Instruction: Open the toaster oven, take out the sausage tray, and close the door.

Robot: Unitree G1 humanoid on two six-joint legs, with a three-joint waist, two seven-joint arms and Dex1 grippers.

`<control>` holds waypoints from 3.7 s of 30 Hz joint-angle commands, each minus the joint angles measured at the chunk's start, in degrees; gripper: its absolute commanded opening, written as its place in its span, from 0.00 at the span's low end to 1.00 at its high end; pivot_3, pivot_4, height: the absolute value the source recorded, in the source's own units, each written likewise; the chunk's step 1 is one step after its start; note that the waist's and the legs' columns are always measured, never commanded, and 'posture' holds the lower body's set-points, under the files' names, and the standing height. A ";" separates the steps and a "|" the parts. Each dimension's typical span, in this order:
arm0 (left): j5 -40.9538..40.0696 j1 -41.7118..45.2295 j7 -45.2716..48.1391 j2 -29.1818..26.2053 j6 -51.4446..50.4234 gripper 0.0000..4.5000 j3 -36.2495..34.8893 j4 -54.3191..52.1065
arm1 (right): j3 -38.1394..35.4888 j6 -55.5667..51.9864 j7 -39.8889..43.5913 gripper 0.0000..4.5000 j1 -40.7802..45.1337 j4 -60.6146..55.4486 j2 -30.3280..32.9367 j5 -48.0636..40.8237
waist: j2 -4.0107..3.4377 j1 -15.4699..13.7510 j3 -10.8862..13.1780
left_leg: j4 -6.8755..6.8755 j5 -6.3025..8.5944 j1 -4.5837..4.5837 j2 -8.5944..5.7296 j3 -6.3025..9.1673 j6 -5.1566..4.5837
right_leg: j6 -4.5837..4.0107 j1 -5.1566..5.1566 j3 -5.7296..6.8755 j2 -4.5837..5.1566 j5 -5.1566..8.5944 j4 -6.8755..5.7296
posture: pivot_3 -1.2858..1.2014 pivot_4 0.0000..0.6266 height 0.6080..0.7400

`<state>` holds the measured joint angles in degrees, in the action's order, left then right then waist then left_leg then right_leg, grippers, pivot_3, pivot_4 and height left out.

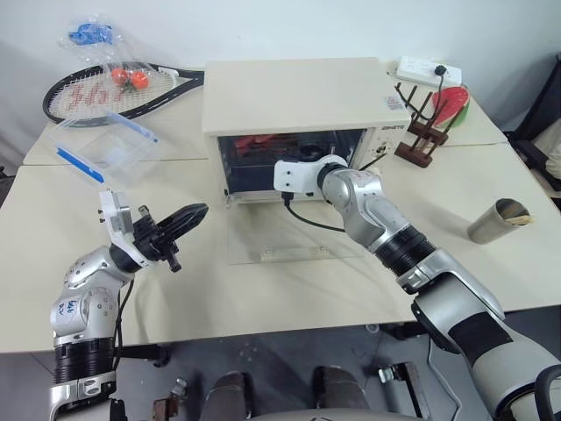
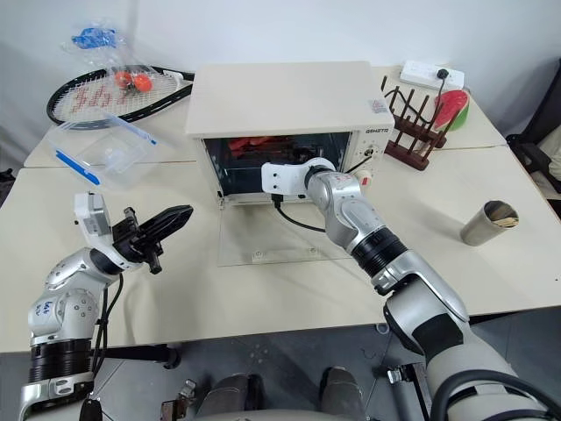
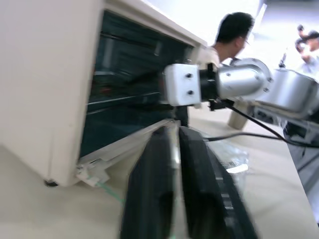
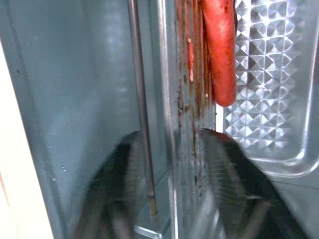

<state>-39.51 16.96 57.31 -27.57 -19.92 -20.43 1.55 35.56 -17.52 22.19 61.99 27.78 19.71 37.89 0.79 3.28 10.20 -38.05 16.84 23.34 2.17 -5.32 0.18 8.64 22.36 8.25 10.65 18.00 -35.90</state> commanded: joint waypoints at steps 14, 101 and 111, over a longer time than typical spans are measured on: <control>-6.70 1.20 -4.78 -4.70 -9.74 0.99 -2.63 -2.84 | -0.93 -3.03 -0.85 0.00 -13.02 -22.54 1.71 12.59 | -0.01 -0.04 0.00 | 0.10 0.04 -0.02 0.00 -0.02 0.06 | 0.00 0.06 -0.02 -0.02 0.00 0.00 | 0.52 0.24 1.00; -37.77 19.86 -47.24 -1.50 -72.58 0.01 -10.32 19.74 | -22.65 26.40 4.50 0.00 -50.73 -60.50 10.40 6.72 | 0.14 -1.90 -0.06 | -0.10 0.05 -0.17 0.03 -0.26 0.07 | -0.01 0.01 -0.63 -0.13 0.01 0.03 | 0.52 0.24 1.00; -44.14 18.53 -53.64 -0.22 -72.58 0.01 -10.63 18.85 | -23.07 27.84 3.57 0.00 -48.24 -58.66 10.01 7.40 | 0.14 -1.93 -0.06 | -0.10 0.05 -0.17 0.00 -0.22 0.07 | -0.01 0.00 -0.65 -0.12 0.01 0.03 | 0.52 0.24 1.00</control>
<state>-82.52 37.19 5.80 -27.93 -91.84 -31.60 21.37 15.66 10.91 28.21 11.25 -28.81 31.09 47.76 0.93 1.35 10.14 -38.15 16.90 23.17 2.17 -5.54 0.24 8.63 22.36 7.60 10.53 18.00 -35.86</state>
